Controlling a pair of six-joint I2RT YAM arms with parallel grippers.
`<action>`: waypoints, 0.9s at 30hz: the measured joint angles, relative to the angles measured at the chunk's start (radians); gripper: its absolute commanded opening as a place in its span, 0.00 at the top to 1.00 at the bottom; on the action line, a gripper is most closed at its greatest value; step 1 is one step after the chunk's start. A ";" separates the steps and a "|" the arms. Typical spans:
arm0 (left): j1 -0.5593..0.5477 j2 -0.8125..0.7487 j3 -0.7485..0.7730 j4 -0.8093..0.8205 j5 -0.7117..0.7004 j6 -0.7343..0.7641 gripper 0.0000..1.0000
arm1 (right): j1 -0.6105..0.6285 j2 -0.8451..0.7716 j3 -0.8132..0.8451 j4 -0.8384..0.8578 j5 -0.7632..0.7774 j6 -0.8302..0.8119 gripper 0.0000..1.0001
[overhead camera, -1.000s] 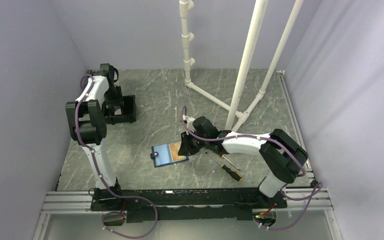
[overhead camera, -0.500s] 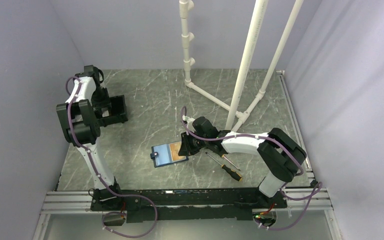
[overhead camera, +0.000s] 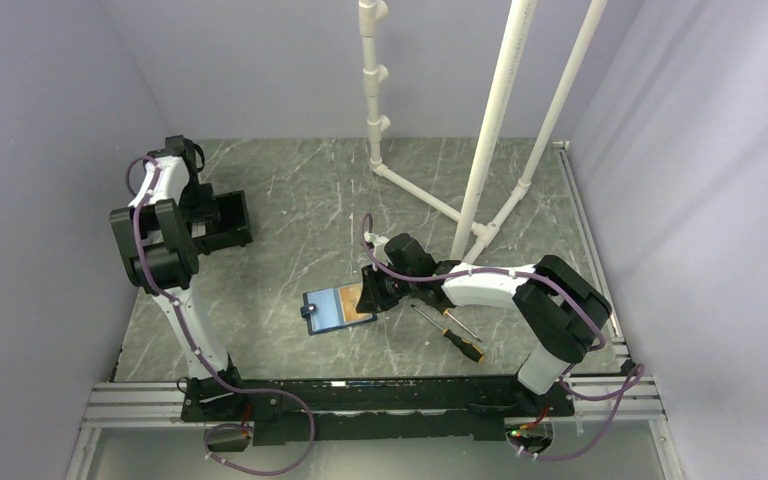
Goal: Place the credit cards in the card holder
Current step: Pick up the credit card from the storage box.
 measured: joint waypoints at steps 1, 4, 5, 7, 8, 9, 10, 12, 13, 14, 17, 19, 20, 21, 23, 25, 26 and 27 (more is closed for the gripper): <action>0.002 0.000 0.000 -0.002 -0.011 0.000 0.27 | 0.000 0.000 0.000 0.000 0.000 0.000 0.83; 0.005 0.000 0.000 -0.005 -0.042 0.000 0.25 | 0.000 0.000 0.000 0.000 0.000 0.000 0.83; 0.007 0.000 -0.002 -0.002 -0.047 0.000 0.25 | 0.000 0.000 0.000 0.000 -0.001 0.000 0.83; 0.014 0.000 -0.008 0.000 -0.053 -0.002 0.26 | 0.000 0.000 0.000 0.000 -0.002 0.000 0.83; 0.017 0.000 -0.013 0.002 -0.052 -0.003 0.28 | 0.000 0.000 0.000 0.000 -0.003 0.000 0.83; 0.020 0.000 -0.016 0.002 -0.050 -0.006 0.29 | 0.000 0.000 0.000 0.000 -0.004 0.000 0.83; 0.024 0.000 -0.016 0.002 -0.048 -0.009 0.30 | 0.000 0.000 0.000 0.000 -0.004 0.000 0.83; 0.033 0.000 -0.016 0.002 -0.042 -0.012 0.30 | 0.000 0.000 0.000 0.000 -0.005 0.000 0.83; 0.039 0.000 -0.016 0.002 -0.039 -0.013 0.29 | 0.000 0.000 0.000 0.000 -0.005 0.000 0.83; 0.043 -0.002 -0.019 0.004 -0.034 -0.014 0.28 | 0.000 0.000 0.000 0.000 -0.005 0.000 0.83; 0.049 -0.014 -0.036 0.016 -0.022 -0.018 0.30 | 0.000 0.001 0.000 0.000 -0.008 0.000 0.83; 0.051 -0.017 -0.038 0.017 -0.020 -0.018 0.31 | 0.000 0.005 0.000 0.000 -0.009 0.001 0.83; 0.052 -0.017 -0.038 0.017 -0.018 -0.018 0.32 | 0.000 0.006 0.000 0.000 -0.010 0.002 0.83; 0.052 -0.017 -0.038 0.017 -0.015 -0.018 0.33 | 0.000 0.007 0.000 0.000 -0.010 0.003 0.83; 0.055 -0.016 -0.037 0.017 -0.013 -0.015 0.39 | 0.000 0.009 0.000 0.000 -0.010 0.004 0.83; 0.055 -0.014 -0.037 0.016 -0.003 -0.013 0.47 | 0.000 0.009 0.000 0.001 -0.011 0.004 0.83; 0.056 -0.012 -0.032 0.012 0.001 -0.009 0.50 | 0.000 0.009 0.000 0.000 -0.011 0.004 0.83; 0.058 -0.011 -0.024 0.006 0.005 -0.006 0.52 | 0.000 0.009 0.000 0.000 -0.011 0.004 0.83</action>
